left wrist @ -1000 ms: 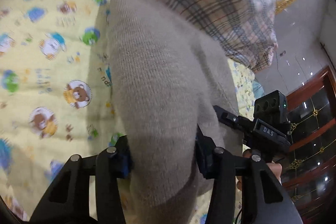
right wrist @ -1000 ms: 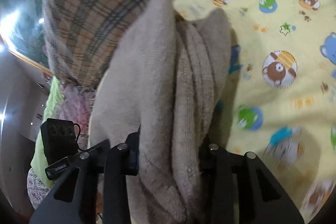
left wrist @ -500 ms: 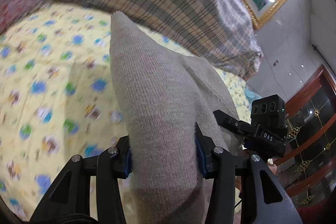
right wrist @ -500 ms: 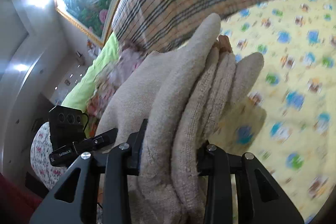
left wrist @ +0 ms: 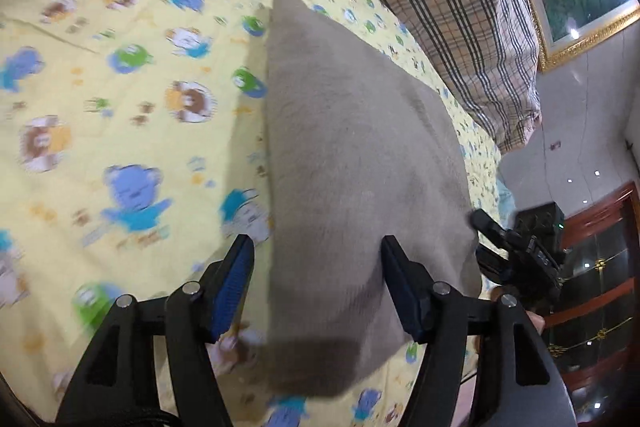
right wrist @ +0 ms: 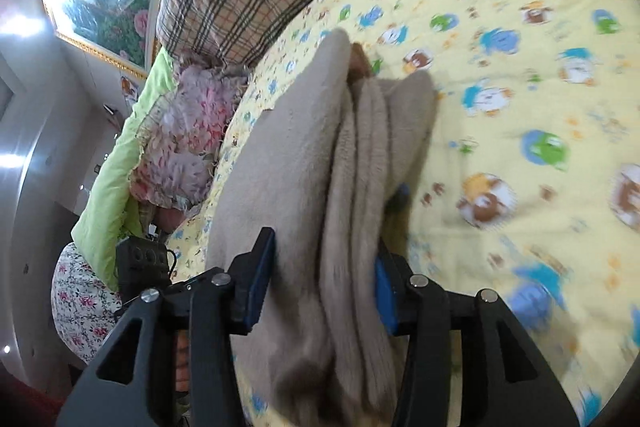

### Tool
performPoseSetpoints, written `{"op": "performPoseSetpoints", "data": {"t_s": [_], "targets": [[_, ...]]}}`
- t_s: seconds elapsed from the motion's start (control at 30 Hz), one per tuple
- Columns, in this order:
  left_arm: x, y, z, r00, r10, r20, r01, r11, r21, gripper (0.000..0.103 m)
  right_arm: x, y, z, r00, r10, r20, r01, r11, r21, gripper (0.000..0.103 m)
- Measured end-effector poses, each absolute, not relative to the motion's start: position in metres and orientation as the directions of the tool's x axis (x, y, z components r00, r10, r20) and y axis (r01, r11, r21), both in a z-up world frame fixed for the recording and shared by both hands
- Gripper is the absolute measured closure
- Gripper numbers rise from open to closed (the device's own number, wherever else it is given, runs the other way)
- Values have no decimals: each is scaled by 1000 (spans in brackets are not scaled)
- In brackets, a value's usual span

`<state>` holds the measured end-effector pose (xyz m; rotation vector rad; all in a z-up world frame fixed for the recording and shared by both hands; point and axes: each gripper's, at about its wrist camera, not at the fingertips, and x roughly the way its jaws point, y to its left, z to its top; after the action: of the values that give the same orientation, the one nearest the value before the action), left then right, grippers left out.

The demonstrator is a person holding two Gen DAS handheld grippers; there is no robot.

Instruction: Fold small clothes

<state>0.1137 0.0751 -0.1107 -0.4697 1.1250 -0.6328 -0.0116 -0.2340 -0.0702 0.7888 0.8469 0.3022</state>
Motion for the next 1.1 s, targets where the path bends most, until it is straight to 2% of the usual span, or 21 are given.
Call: {"op": "performPoseSetpoints", "data": {"t_s": [0.07, 0.17, 0.33, 0.43, 0.7, 0.77, 0.8, 0.87, 0.9, 1.1], "targets": [[103, 82, -103, 326, -640, -696, 223, 767, -601, 29, -28, -236, -60, 660, 494, -566, 62, 715, 697, 55], [84, 95, -93, 364, -589, -721, 215, 807, -550, 28, -58, -233, -42, 699, 397, -595, 78, 785, 615, 55], [57, 107, -81, 417, -509, -753, 226, 860, -457, 26, -86, -221, -29, 727, 381, -572, 31, 813, 581, 55], [51, 99, -70, 438, -484, -758, 244, 875, -418, 21, -80, -207, -24, 720, 402, -566, -15, 824, 566, 55], [58, 78, -63, 445, -428, -787, 251, 903, -349, 21, -44, -183, -37, 656, 322, -683, -5, 906, 423, 55], [61, 74, -71, 428, -408, -807, 251, 911, -327, 21, -35, -183, -50, 628, 357, -692, 1, 888, 459, 56], [62, 72, -75, 420, -399, -815, 248, 915, -319, 21, -35, -183, -53, 624, 382, -682, -4, 874, 486, 58], [62, 72, -80, 409, -402, -819, 244, 913, -326, 21, -33, -179, -58, 612, 409, -677, -17, 863, 506, 85], [63, 72, -81, 403, -409, -819, 240, 910, -337, 21, -33, -177, -58, 605, 419, -677, -24, 859, 511, 94], [63, 71, -74, 397, -436, -808, 260, 898, -356, 21, -53, -195, -28, 675, 485, -556, -35, 773, 633, 95]]}}
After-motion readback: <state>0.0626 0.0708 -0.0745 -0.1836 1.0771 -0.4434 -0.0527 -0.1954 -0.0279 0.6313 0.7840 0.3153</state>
